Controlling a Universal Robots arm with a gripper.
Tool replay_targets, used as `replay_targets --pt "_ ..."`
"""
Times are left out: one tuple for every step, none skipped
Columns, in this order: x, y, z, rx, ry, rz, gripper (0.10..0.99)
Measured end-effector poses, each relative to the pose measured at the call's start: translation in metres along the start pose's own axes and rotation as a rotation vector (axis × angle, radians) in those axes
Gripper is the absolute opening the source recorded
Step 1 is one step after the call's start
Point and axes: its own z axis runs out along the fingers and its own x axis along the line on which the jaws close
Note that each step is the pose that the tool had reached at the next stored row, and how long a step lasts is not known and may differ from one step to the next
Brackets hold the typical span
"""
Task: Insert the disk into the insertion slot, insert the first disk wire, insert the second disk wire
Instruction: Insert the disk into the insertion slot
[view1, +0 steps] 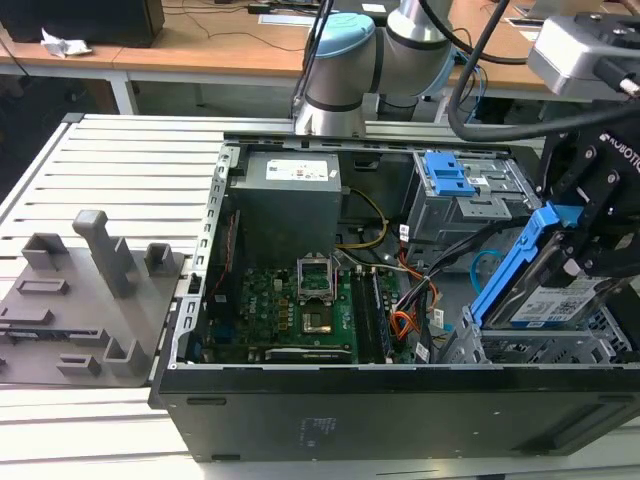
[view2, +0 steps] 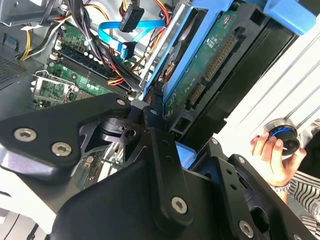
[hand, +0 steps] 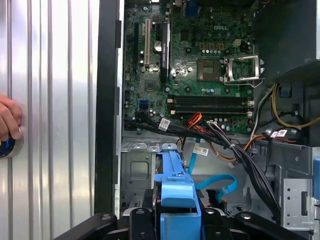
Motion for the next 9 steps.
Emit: replay_targets --pt "0.0 -0.0001 0.002 0.0 0.0001 0.0 0.365" --pt "0.0 -0.0002 0.0051 0.0 0.0 0.0 0.365" --pt "0.0 -0.0003 0.0074 0.0 -0.0001 0.0 0.365" --pt "-0.0001 -0.0003 0.009 0.0 0.0 0.0 0.365" --pt "-0.0001 -0.0004 0.0114 0.0 0.0 0.0 0.365" --pt "-0.0001 -0.0006 0.0149 0.0 0.0 0.0 0.365" --pt "-0.0001 -0.0006 0.0161 0.0 0.0 0.0 0.365" --pt "-0.0001 -0.0007 0.0171 0.0 0.0001 0.0 0.365" --pt "-0.0001 -0.0007 0.0175 0.0 0.0002 0.0 0.365"
